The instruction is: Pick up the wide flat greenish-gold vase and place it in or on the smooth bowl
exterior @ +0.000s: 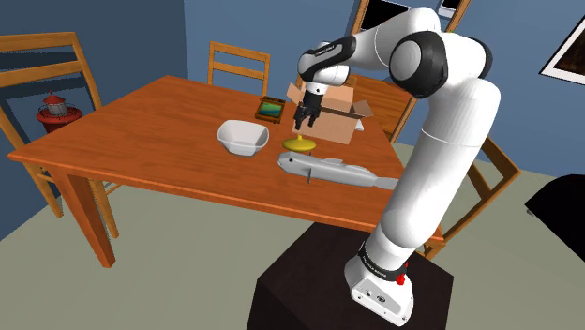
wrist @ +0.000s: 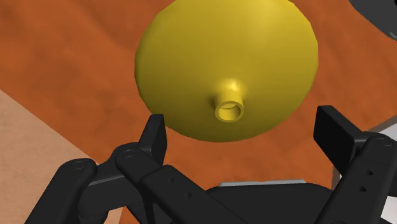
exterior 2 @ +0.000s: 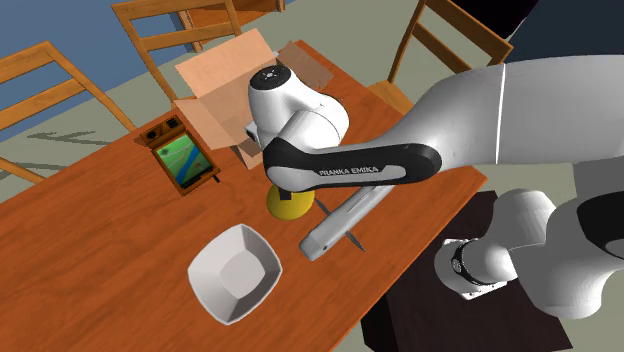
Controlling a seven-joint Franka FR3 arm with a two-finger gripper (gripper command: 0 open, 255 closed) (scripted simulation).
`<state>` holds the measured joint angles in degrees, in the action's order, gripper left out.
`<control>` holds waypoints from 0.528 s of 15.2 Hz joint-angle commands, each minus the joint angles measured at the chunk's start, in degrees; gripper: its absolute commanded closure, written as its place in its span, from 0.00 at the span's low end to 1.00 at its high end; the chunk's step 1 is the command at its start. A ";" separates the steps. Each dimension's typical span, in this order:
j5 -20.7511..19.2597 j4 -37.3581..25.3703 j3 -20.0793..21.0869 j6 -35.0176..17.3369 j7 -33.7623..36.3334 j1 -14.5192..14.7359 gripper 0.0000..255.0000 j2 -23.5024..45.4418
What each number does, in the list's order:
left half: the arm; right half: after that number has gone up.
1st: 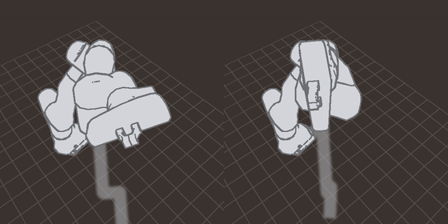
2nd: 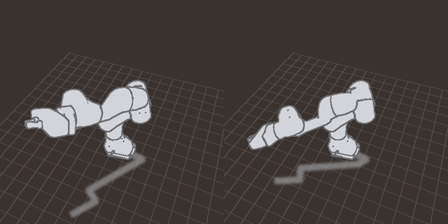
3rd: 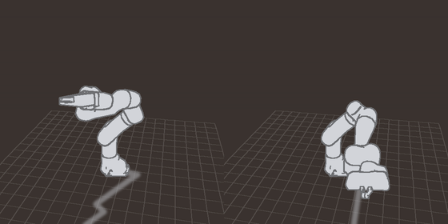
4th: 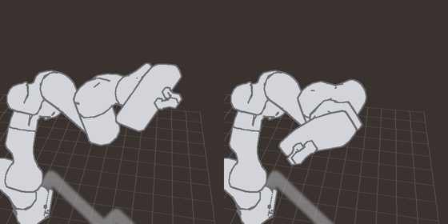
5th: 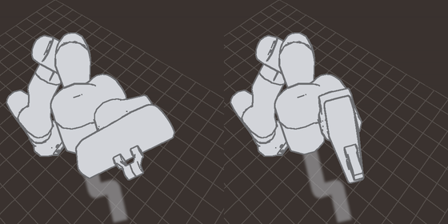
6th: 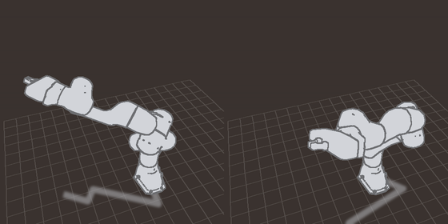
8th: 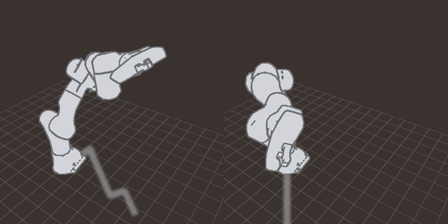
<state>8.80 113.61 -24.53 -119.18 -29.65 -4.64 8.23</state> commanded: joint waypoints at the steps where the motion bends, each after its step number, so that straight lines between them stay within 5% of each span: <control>1: 0.60 0.32 0.11 -1.14 -0.38 -0.08 0.00 0.96; 8: 1.66 2.07 0.42 -4.29 -1.09 -0.14 0.00 2.55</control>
<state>10.40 115.62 -24.13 -123.32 -30.70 -4.78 10.70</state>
